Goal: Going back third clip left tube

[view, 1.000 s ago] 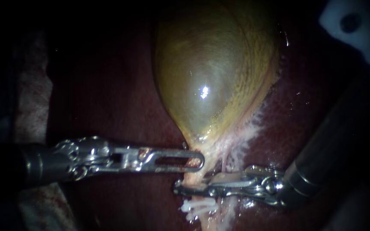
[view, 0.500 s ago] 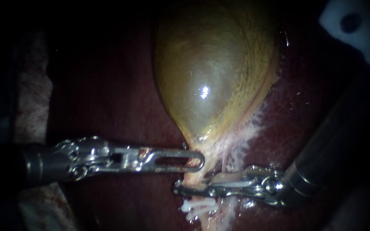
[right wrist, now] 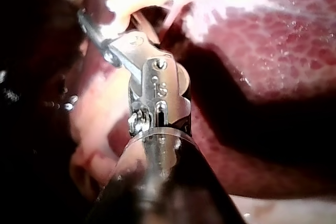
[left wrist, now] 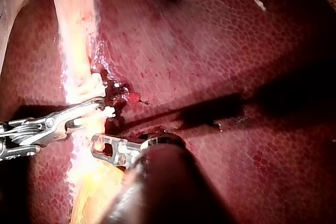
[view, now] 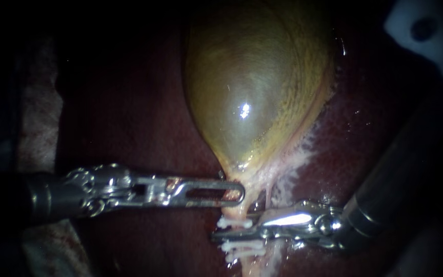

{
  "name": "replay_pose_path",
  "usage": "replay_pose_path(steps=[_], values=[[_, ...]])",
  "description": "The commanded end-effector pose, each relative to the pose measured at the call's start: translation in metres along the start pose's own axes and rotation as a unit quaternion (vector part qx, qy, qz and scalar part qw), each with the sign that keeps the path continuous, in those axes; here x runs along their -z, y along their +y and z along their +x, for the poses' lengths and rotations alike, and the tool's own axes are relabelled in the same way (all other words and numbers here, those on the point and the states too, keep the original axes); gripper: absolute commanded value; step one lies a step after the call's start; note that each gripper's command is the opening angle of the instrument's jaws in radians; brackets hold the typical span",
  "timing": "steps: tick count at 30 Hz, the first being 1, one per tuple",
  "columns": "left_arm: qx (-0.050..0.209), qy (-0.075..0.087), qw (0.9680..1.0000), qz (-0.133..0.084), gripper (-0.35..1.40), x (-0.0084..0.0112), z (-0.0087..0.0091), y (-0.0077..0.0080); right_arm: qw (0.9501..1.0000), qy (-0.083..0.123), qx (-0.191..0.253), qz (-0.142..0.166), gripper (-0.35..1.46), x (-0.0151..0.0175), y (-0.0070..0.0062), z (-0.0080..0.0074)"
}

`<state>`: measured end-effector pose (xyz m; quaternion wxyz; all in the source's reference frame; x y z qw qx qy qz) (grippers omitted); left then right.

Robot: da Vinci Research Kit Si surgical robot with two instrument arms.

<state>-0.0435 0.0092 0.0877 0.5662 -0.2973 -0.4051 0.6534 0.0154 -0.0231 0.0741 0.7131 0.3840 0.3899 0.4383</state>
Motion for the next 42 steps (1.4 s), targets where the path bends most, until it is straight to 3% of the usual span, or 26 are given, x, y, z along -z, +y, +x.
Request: replay_pose_path(steps=[1,19,26,32,42], values=[[0.0,0.0,1.0,0.0,-0.35,0.0,0.0,0.0,1.0,0.0,0.007,0.0,0.5,-0.0001,0.0,-0.0001],[0.0,0.0,1.0,0.0,-0.35,0.0001,0.0,0.0001,0.9938,-0.009,0.11,0.005,0.45,0.0026,0.0008,-0.0004],[0.0,0.0,1.0,0.0,-0.35,0.0001,-0.0001,0.0001,0.9891,0.01,0.146,0.017,0.44,0.005,0.0007,-0.0006],[0.0,0.0,1.0,0.0,-0.35,0.0,0.0,0.0001,0.983,0.013,0.183,0.003,0.44,0.008,0.0008,-0.0009],[0.0,0.0,1.0,0.0,-0.35,0.0,0.0,0.0001,0.9635,0.038,0.265,-0.011,0.46,0.013,0.0007,-0.0013]])
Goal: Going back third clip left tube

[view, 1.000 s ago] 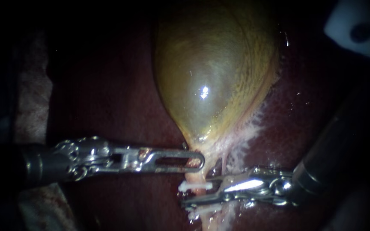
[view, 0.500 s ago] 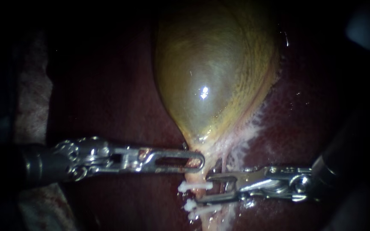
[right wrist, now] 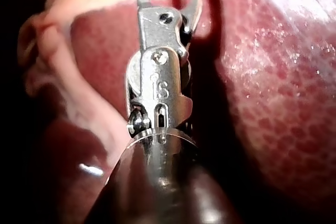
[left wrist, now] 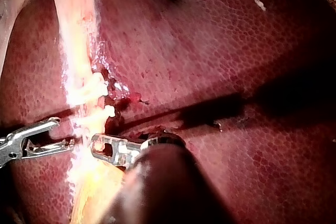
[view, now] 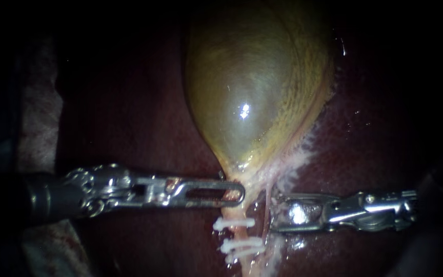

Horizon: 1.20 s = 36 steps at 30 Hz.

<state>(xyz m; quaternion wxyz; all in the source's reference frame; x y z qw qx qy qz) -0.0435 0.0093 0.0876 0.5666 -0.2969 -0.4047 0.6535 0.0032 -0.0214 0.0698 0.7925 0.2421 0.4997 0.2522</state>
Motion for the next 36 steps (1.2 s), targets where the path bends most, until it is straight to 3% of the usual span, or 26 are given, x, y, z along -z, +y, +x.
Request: replay_pose_path(steps=[1,13,21,31,36], values=[[0.0,0.0,1.0,0.0,-0.35,-0.0001,0.0,0.0,1.0,0.0,0.009,-0.002,0.46,0.0004,0.0,0.0],[0.0,0.0,1.0,0.0,-0.35,-0.0002,0.0001,-0.0001,0.9971,0.023,0.067,-0.03,0.56,0.0049,0.0008,-0.0009],[0.0,0.0,1.0,0.0,-0.35,-0.0002,0.0001,-0.0001,0.9955,0.02,0.071,-0.059,0.6,0.006,0.0009,-0.0013],[-0.001,0.001,1.0,0.0,-0.35,-0.0006,0.0003,-0.0005,0.9955,0.02,0.072,-0.058,0.6,0.0064,0.0008,-0.0013],[-0.003,0.006,1.0,0.003,-0.35,-0.0021,0.0003,-0.0012,0.9955,0.02,0.072,-0.059,0.6,0.0063,0.0007,-0.0014]])
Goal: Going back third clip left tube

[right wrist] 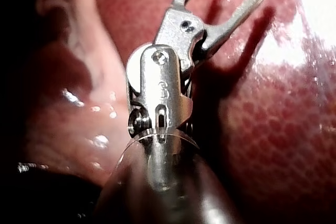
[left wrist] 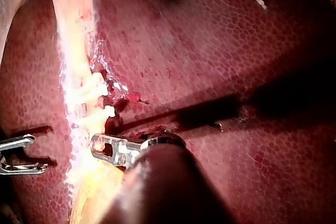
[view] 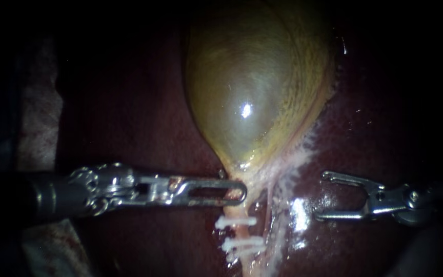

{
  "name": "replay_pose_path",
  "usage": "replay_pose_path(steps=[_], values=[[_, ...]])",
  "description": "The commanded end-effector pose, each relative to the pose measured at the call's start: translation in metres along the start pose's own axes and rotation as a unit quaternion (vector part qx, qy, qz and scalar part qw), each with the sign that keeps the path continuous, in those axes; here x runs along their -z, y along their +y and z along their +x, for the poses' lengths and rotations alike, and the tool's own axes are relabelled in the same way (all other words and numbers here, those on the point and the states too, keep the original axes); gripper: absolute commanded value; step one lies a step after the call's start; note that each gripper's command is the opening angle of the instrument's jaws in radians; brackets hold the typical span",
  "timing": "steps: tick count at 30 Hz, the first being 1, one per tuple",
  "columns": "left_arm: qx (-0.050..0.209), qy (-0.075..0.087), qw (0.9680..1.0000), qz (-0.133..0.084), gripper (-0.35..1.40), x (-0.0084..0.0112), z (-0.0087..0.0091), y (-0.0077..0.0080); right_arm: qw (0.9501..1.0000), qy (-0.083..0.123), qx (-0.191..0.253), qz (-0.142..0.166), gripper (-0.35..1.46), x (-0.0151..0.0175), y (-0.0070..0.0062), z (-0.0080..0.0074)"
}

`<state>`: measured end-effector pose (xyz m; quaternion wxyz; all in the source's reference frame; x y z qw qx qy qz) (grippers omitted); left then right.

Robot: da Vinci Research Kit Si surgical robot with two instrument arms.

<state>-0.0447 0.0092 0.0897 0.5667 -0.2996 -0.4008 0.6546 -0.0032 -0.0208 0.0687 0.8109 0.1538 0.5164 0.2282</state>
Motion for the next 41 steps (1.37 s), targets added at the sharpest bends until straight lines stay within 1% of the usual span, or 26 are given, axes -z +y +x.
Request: replay_pose_path(steps=[1,6,10,17,24,41], values=[[-0.001,0.003,1.0,0.002,-0.35,-0.0004,0.0,-0.0001,1.0,0.0,0.0,0.0,0.6,-0.0001,-0.0001,-0.0001],[-0.003,0.002,1.0,0.0,-0.35,-0.0024,-0.0001,-0.0009,1.0,0.0,0.0,-0.001,0.6,-0.0002,-0.0002,-0.0002],[-0.004,0.004,1.0,0.001,-0.35,-0.0038,0.0002,-0.0014,1.0,0.0,0.0,-0.001,0.6,-0.0002,-0.0002,-0.0003],[-0.005,0.005,1.0,0.002,-0.35,-0.0056,0.0005,-0.002,1.0,0.0,0.001,-0.001,0.6,-0.0002,-0.0003,-0.0004],[-0.006,0.006,1.0,0.002,-0.35,-0.0064,0.0007,-0.0022,1.0,0.0,0.001,-0.001,0.6,-0.0002,-0.0003,-0.0005],[-0.005,0.005,1.0,0.001,-0.35,-0.0063,0.0007,-0.0022,1.0,0.0,0.001,-0.002,0.59,-0.0003,-0.0004,-0.0005]])
